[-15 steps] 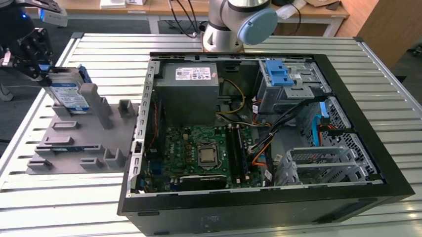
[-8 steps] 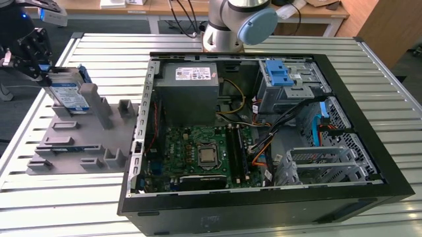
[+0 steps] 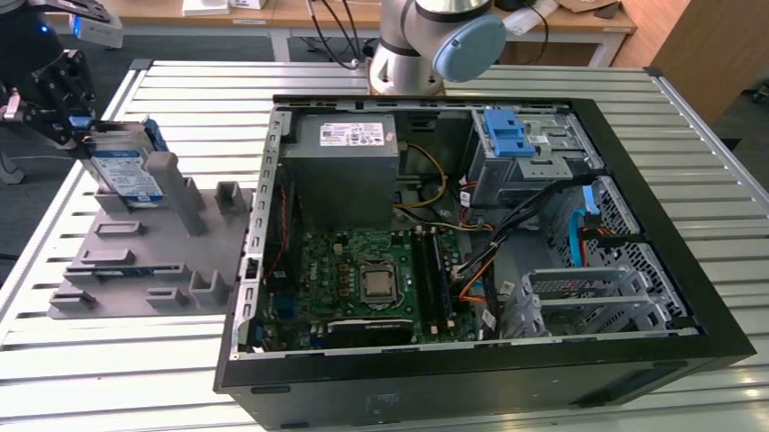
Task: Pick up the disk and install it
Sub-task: 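Pick up the disk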
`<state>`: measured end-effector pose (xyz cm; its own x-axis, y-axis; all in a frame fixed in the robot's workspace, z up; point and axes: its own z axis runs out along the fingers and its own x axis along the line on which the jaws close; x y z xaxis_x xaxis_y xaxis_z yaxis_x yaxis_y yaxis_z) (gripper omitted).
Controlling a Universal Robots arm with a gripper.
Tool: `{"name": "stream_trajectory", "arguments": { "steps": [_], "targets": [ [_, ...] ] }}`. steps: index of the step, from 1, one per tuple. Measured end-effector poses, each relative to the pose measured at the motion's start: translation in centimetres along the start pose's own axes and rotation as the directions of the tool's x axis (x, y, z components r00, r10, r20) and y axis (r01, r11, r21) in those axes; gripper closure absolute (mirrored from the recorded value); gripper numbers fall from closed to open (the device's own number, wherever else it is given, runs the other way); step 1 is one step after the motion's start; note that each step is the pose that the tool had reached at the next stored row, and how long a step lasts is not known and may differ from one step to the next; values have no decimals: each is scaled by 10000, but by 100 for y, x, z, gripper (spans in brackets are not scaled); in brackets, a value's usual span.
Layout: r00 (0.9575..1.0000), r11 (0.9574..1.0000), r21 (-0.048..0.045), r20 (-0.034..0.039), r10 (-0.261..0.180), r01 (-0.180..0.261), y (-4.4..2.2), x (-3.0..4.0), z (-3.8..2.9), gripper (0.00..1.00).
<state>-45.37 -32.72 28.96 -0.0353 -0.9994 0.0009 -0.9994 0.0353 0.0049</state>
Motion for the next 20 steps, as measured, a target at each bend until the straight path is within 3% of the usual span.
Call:
{"name": "stream_trajectory", "arguments": {
  "steps": [7, 8, 20],
  "targets": [
    [10000, 10000, 0, 0, -2, 2, 0, 0, 0, 57],
    [10000, 10000, 0, 0, -3, 3, 0, 0, 0, 64],
    [10000, 10000, -1, 0, -16, 16, 0, 0, -12, 64]
  ]
}}
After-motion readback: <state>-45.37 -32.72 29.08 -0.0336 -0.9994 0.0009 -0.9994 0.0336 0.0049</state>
